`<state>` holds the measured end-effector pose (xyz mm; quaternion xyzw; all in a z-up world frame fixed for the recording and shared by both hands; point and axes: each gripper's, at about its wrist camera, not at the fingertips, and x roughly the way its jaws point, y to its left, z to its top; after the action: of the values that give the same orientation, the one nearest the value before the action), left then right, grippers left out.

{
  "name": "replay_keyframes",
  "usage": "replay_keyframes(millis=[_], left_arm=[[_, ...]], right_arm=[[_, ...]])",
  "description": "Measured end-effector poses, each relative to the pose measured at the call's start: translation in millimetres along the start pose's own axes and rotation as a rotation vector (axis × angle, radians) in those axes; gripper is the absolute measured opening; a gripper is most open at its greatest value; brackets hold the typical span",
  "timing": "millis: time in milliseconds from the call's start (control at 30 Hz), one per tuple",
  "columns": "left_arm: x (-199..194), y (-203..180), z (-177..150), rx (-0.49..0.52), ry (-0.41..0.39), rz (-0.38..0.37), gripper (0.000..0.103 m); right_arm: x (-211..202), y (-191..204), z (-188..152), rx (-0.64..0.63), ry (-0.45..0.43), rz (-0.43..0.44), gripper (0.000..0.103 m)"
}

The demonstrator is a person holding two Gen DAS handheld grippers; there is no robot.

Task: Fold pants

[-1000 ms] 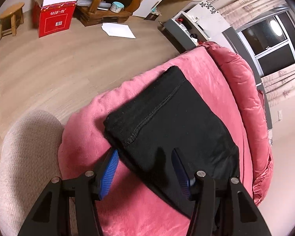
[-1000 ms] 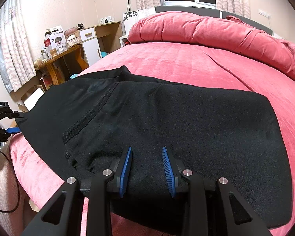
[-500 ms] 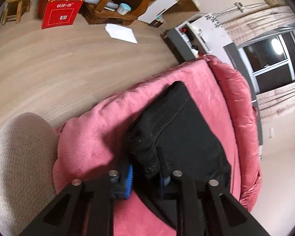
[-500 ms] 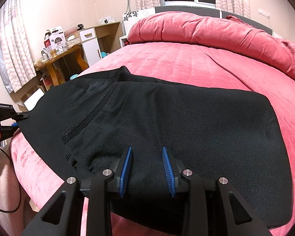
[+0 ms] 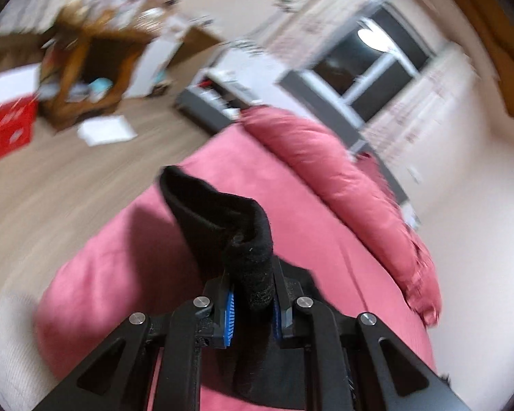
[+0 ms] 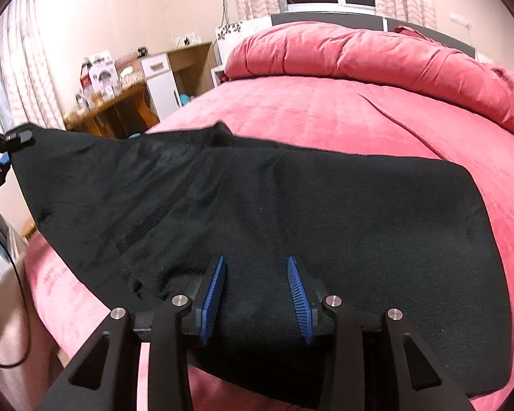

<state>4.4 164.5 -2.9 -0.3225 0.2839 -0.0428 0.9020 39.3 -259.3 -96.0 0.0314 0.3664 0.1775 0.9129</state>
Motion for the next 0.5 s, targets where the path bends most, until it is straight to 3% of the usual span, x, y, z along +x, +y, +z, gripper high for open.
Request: replay_keyframes(millis=[167, 300, 400, 500], left_arm=[[-4, -56, 6, 0.154, -0.01, -0.094, 0.016], [1, -100, 6, 0.251, 0.01, -0.175, 0.016], [6, -137, -6, 0.345, 0.043, -0.242, 0.016], [14, -177, -27, 0.464, 0.092, -0.323, 0.016]], right_arm=[[-19, -9, 6, 0.062, -0.069, -0.027, 0.043], [-34, -30, 10, 0.194, -0.1, -0.021, 0.048], [-39, -52, 8, 0.332, -0.103, 0.008, 0.048], [-47, -63, 7, 0.384, -0.123, 0.012, 0.048]])
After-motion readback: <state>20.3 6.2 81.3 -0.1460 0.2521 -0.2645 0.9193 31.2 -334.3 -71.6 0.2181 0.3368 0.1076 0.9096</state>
